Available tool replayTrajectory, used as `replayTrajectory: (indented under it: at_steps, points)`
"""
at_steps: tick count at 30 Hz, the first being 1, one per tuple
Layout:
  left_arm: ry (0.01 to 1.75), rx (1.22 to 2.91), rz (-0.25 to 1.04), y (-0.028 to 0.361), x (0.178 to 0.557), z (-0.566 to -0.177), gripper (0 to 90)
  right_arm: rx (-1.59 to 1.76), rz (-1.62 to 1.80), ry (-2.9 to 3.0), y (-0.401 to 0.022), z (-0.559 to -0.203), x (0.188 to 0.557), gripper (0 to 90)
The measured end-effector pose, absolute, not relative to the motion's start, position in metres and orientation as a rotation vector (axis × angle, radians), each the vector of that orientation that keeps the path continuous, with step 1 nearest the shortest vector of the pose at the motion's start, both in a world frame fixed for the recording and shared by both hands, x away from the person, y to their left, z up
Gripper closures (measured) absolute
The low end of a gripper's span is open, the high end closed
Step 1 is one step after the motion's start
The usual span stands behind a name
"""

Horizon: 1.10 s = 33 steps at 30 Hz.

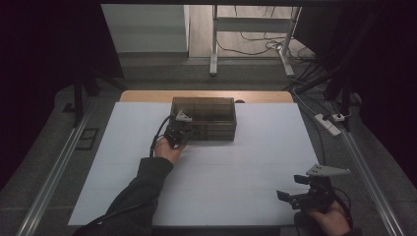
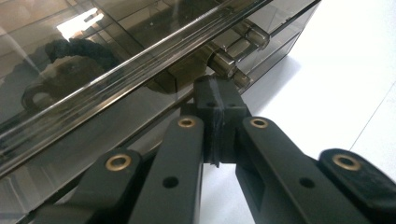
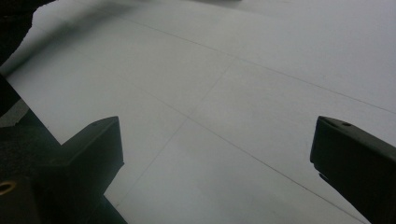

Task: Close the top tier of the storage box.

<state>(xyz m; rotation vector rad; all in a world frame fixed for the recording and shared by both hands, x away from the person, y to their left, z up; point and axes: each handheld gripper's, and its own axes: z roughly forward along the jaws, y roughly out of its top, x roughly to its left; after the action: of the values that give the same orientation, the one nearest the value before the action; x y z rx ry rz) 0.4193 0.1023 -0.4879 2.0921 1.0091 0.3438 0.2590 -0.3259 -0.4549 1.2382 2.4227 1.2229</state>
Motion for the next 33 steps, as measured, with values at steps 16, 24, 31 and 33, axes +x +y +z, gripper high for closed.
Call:
replayTrajectory:
  at_steps: [16, 24, 31, 33]
  points:
    - [0.992, 2.108, 0.335, 0.103, 0.417, -0.485, 88.4, 1.239, 1.223, 2.42, -0.326, -0.455, 0.259, 2.6]
    - [0.981, 2.101, 0.334, 0.105, 0.414, -0.48, 78.6, 1.239, 1.223, 2.42, -0.326, -0.455, 0.259, 2.6]
    - [0.977, 2.092, 0.327, 0.107, 0.409, -0.477, 71.3, 1.24, 1.223, 2.419, -0.326, -0.455, 0.259, 2.6]
    - [0.979, 2.088, 0.321, 0.109, 0.408, -0.477, 68.4, 1.24, 1.223, 2.419, -0.326, -0.455, 0.259, 2.6]
